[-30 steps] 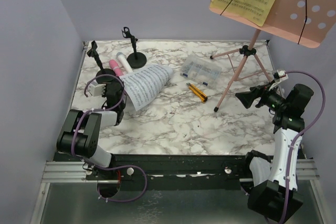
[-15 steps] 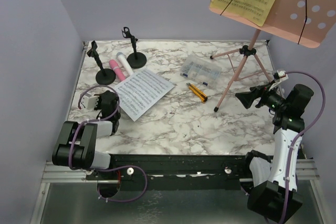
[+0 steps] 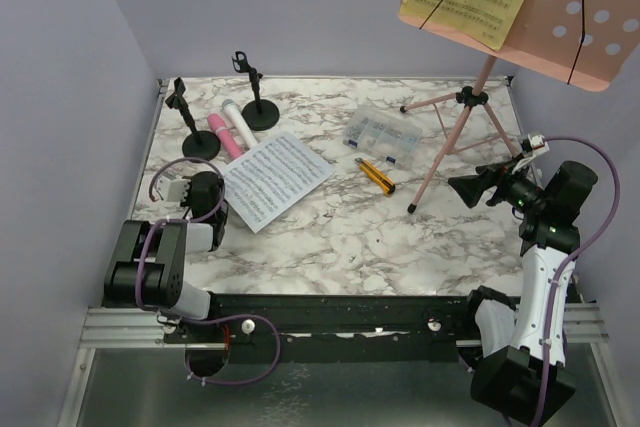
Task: Pack up the instrument practice props
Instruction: Place the sheet music at the center of the board.
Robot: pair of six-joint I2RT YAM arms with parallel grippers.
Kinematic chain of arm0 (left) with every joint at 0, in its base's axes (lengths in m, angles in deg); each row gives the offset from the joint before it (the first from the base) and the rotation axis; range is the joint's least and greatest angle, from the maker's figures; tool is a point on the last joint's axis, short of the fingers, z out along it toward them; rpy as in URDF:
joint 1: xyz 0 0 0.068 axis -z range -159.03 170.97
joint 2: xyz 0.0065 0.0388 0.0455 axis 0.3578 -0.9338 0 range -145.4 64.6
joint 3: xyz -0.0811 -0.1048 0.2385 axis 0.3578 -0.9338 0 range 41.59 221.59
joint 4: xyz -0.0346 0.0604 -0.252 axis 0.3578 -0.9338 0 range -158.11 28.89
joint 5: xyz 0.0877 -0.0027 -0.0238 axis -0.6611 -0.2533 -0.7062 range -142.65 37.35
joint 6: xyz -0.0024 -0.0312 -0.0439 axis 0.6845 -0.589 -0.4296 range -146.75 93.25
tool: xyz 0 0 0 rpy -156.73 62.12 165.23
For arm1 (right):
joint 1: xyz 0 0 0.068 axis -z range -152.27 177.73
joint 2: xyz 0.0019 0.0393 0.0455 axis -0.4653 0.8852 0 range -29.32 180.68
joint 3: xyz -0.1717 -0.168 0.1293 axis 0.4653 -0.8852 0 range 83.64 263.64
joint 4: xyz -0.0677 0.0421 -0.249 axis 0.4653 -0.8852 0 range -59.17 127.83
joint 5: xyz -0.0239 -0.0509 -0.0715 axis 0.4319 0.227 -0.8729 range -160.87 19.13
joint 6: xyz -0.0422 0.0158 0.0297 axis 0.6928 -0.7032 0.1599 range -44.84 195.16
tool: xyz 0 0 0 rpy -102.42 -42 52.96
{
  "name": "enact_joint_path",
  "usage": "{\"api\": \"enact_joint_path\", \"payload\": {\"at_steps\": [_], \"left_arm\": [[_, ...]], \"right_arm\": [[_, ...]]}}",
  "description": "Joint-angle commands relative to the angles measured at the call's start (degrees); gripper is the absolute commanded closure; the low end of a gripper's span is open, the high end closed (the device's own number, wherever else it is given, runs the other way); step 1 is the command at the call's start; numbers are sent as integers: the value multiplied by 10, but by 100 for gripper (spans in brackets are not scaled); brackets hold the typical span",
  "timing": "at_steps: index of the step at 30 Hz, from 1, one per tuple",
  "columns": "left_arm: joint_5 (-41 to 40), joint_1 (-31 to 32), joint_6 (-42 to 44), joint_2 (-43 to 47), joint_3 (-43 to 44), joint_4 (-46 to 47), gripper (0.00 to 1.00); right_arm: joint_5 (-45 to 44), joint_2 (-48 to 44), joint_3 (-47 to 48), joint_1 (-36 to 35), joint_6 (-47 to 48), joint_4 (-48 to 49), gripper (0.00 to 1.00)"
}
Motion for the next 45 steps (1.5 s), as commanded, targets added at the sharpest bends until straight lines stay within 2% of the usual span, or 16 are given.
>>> {"api": "enact_joint_path", "payload": {"at_steps": [1,12,18,19,20,23,24,27,29,32,35,37,42,45], "left_arm": [[42,26,-18,-50,57,0,100],[-7,65,-21,-173,202,1,100],[-17,65,18,-201,239,1,100],[-10,64,25,-201,239,1,96],[-4,63,35,-198,237,2,83],[23,63,75,-175,227,2,35],[31,63,89,-163,220,2,24],[43,62,137,-115,194,1,8],[48,60,162,-74,171,-3,1],[98,42,191,-4,138,-17,1],[237,10,232,64,127,-51,1],[339,-9,259,102,139,-106,1],[517,-29,314,182,162,-217,1],[577,-29,348,214,170,-260,1]], "right_arm": [[10,-8,-8,3,10,2,0],[4,-7,-8,2,18,-2,0],[0,-6,-8,2,21,-5,0],[-1,-5,-8,2,23,-5,0],[-1,-5,-7,2,24,-5,0],[5,-3,-8,2,26,-6,0],[8,-3,-7,2,28,-8,0],[23,-2,-5,2,34,-14,0],[36,-2,-1,2,45,-24,0],[65,0,9,2,67,-42,0],[94,11,29,2,104,-76,0],[112,20,54,2,141,-116,0],[169,43,166,2,220,-210,0],[192,63,250,2,177,-203,0]]}}
